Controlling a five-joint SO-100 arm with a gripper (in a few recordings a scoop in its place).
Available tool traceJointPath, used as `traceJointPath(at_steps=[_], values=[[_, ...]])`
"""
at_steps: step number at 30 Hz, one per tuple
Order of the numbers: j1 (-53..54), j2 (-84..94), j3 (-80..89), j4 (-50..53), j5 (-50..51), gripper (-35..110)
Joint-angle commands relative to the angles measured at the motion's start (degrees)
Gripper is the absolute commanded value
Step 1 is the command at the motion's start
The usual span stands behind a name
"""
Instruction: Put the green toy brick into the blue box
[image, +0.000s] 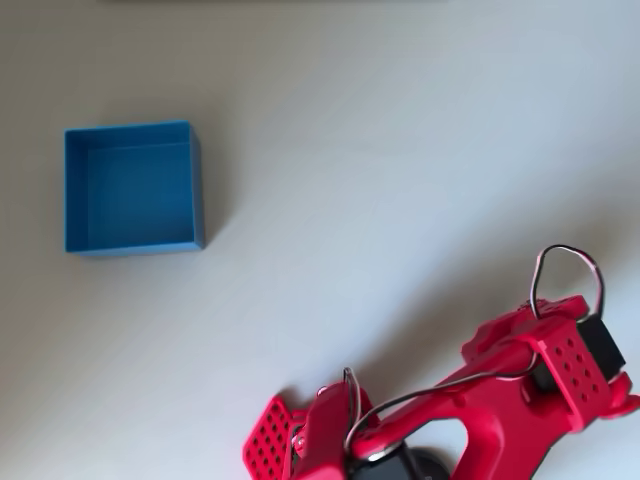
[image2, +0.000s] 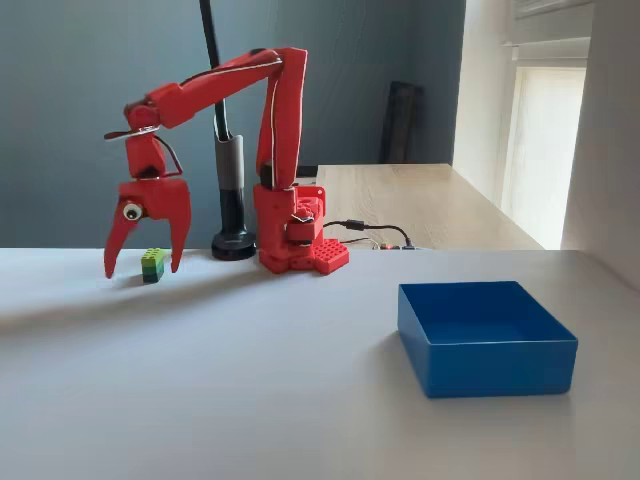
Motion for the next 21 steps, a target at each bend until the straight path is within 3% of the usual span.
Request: traceJointPath(at_steps=[1, 21], values=[[2.20, 1.49, 1.14, 0.79, 0.00, 37], [13.71, 1.49, 0.53, 0.70, -7.47, 33]])
